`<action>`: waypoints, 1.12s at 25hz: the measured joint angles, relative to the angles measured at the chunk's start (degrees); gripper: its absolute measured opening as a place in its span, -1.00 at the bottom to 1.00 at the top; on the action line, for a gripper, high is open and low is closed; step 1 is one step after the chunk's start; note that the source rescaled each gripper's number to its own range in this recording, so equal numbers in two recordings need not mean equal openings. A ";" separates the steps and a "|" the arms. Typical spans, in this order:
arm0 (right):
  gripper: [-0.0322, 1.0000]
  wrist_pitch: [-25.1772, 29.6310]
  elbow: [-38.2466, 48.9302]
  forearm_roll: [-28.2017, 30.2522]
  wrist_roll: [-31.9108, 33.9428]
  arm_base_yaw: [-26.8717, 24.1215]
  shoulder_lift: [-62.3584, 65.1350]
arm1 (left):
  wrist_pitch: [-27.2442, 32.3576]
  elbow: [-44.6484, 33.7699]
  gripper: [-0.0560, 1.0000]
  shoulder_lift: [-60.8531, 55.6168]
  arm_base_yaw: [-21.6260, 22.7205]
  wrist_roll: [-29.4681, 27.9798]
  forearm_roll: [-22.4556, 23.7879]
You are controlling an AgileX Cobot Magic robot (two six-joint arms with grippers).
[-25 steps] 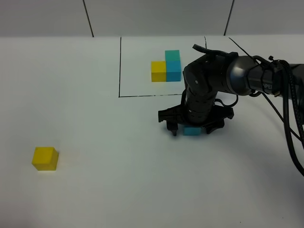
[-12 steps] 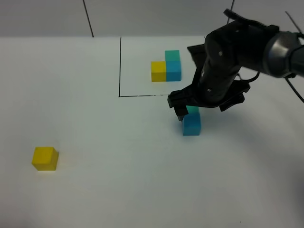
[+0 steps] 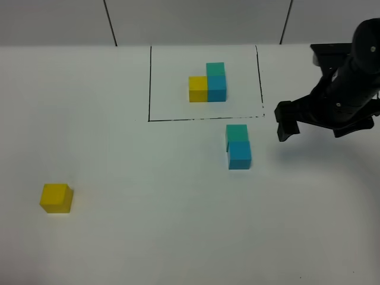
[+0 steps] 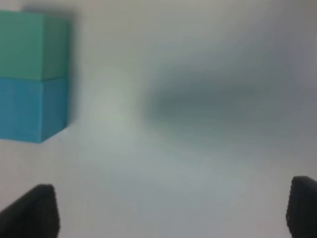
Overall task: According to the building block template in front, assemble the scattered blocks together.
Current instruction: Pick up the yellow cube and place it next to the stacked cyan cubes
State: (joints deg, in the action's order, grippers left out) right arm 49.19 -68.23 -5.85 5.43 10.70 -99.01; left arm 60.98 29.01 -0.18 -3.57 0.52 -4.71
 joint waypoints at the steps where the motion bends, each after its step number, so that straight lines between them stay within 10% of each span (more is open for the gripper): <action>1: 0.72 -0.12 0.31 -0.45 -0.82 -1.44 0.59 | 0.00 0.00 0.28 0.00 0.00 0.00 0.00; 9: 0.72 2.21 0.96 -0.57 -8.87 -14.33 3.25 | 0.00 0.00 0.28 0.00 0.00 0.00 0.00; 16: 0.72 -1.75 12.08 -0.94 -11.24 -14.75 18.69 | 0.00 0.00 0.28 0.00 0.00 0.00 0.00; 28: 0.73 9.23 31.82 -1.72 -11.60 -12.21 60.52 | 0.00 0.00 0.28 0.00 0.00 0.00 0.00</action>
State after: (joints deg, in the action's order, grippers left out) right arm 58.42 -36.41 -7.57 -6.17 -1.51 -38.49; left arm 60.98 29.01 -0.18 -3.57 0.52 -4.71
